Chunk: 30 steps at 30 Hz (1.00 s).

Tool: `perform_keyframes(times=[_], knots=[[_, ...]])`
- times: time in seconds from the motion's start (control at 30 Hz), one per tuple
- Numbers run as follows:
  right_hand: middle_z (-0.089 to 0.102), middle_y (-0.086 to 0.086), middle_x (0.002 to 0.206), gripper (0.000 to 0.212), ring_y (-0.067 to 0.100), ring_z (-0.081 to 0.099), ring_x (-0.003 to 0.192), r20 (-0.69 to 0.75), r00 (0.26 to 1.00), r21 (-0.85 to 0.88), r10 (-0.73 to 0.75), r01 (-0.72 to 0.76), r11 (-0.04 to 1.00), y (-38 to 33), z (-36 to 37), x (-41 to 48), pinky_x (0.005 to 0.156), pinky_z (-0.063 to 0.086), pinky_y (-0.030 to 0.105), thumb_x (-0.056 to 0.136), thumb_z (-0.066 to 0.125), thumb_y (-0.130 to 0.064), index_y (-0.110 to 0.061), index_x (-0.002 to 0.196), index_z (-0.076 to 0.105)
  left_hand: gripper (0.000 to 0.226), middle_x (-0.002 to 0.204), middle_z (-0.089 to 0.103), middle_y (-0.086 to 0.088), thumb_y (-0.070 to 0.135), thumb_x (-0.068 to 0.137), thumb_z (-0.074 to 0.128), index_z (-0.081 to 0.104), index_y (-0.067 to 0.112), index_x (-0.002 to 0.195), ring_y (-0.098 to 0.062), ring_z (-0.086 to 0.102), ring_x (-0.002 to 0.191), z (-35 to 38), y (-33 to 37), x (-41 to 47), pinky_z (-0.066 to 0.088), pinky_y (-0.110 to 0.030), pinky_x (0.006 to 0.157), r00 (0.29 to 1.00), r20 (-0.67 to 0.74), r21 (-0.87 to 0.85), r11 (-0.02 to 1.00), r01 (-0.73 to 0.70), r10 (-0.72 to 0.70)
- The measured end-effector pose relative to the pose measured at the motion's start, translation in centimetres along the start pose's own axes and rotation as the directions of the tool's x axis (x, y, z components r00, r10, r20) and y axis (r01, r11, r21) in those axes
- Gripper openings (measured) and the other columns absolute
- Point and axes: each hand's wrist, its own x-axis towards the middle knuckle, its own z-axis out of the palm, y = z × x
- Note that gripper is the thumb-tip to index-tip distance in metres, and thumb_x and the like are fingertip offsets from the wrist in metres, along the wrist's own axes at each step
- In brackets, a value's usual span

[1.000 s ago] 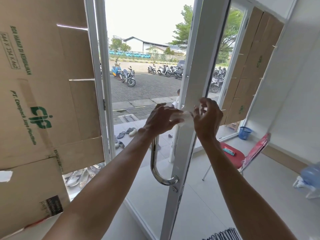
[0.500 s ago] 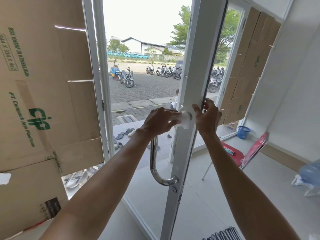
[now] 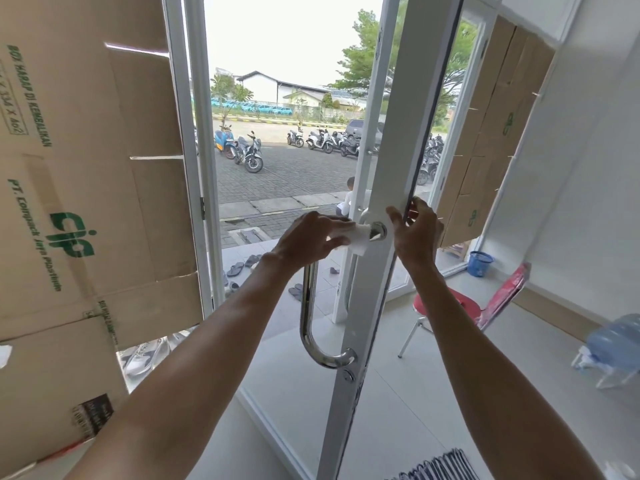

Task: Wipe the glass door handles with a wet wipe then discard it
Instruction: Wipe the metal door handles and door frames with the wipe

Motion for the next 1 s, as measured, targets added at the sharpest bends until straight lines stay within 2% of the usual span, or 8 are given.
perform_keyframes(times=[0.1,0.2,0.33,0.4,0.57,0.7,0.8,1.0], knots=[[0.071,0.005,0.086,0.028,0.022,0.064,0.077,0.020,1.000,-0.012,0.008,-0.008,1.000,0.1,-0.2,0.1,0.077,0.043,0.025,0.084,0.072,-0.034,-0.009,0.096,0.067,0.030,0.114,0.074,-0.005,0.011,0.080,0.080,0.075,0.010,0.110,-0.022,0.071,0.105,-0.9,-1.1,-1.0,0.057,-0.037,0.092,0.999,-0.051,-0.041,0.999,-0.004,0.002],[0.071,0.006,0.084,0.028,0.023,0.064,0.075,0.026,1.000,-0.030,0.008,-0.007,1.000,0.0,-0.2,0.0,0.069,0.034,0.018,0.084,0.072,-0.034,-0.009,0.093,0.067,0.032,0.114,0.073,-0.005,0.013,0.080,0.081,0.075,0.010,0.111,-0.021,0.070,0.106,-0.9,-1.1,-0.8,0.056,-0.035,0.093,0.998,-0.055,-0.047,0.999,0.020,-0.022],[0.070,0.009,0.086,0.026,0.022,0.061,0.074,-0.002,1.000,-0.021,0.003,-0.003,1.000,-0.3,-0.1,-0.2,0.063,0.025,0.010,0.085,0.071,-0.029,-0.006,0.096,0.067,0.031,0.113,0.074,0.009,0.028,0.088,0.072,0.069,0.029,0.119,-0.019,0.071,0.101,0.6,0.0,0.6,0.057,-0.036,0.087,0.998,0.057,-0.006,1.000,-0.031,0.031],[0.070,0.008,0.089,0.027,0.020,0.061,0.076,-0.006,1.000,-0.020,-0.003,0.003,1.000,-0.2,0.0,-0.4,0.066,0.028,0.010,0.086,0.070,-0.029,-0.006,0.099,0.067,0.035,0.115,0.073,0.011,0.031,0.088,0.070,0.066,0.032,0.123,-0.019,0.071,0.099,1.4,0.5,1.2,0.056,-0.036,0.085,0.997,0.072,-0.012,0.999,-0.041,0.042],[0.071,0.008,0.094,0.029,0.024,0.065,0.085,0.010,0.999,-0.033,-0.041,0.041,0.999,0.2,-0.1,-0.2,0.072,0.029,0.014,0.086,0.070,-0.029,-0.006,0.103,0.066,0.039,0.119,0.072,-0.002,0.028,0.086,0.076,0.071,0.014,0.121,-0.017,0.070,0.105,2.0,-0.8,0.6,0.055,-0.033,0.093,0.999,-0.018,-0.140,0.989,-0.038,0.036],[0.069,0.008,0.088,0.027,0.025,0.062,0.081,0.037,0.998,-0.063,-0.046,0.048,0.997,0.2,-0.1,-0.2,0.068,0.025,0.015,0.086,0.070,-0.029,-0.005,0.099,0.066,0.038,0.119,0.072,-0.007,0.024,0.083,0.079,0.073,0.006,0.117,-0.017,0.068,0.111,1.9,-2.0,-0.3,0.052,-0.032,0.099,0.996,-0.090,-0.192,0.981,-0.039,0.022],[0.070,0.006,0.087,0.026,0.021,0.062,0.078,0.049,0.998,-0.052,-0.045,0.048,0.998,0.1,-0.3,-0.2,0.069,0.030,0.014,0.085,0.071,-0.029,-0.006,0.098,0.066,0.041,0.119,0.071,-0.010,0.021,0.080,0.082,0.073,0.004,0.116,-0.018,0.067,0.113,1.8,-2.4,-0.6,0.049,-0.030,0.103,0.994,-0.109,-0.214,0.977,-0.023,-0.001],[0.070,0.006,0.085,0.024,0.022,0.062,0.077,0.051,0.998,-0.048,-0.043,0.045,0.998,-0.2,-0.5,-0.3,0.066,0.025,0.011,0.085,0.071,-0.027,-0.006,0.096,0.067,0.038,0.113,0.073,-0.014,0.015,0.078,0.082,0.073,0.000,0.112,-0.020,0.067,0.109,1.1,-2.6,-1.1,0.039,-0.009,0.100,0.987,-0.162,-0.226,0.974,-0.023,-0.014]])
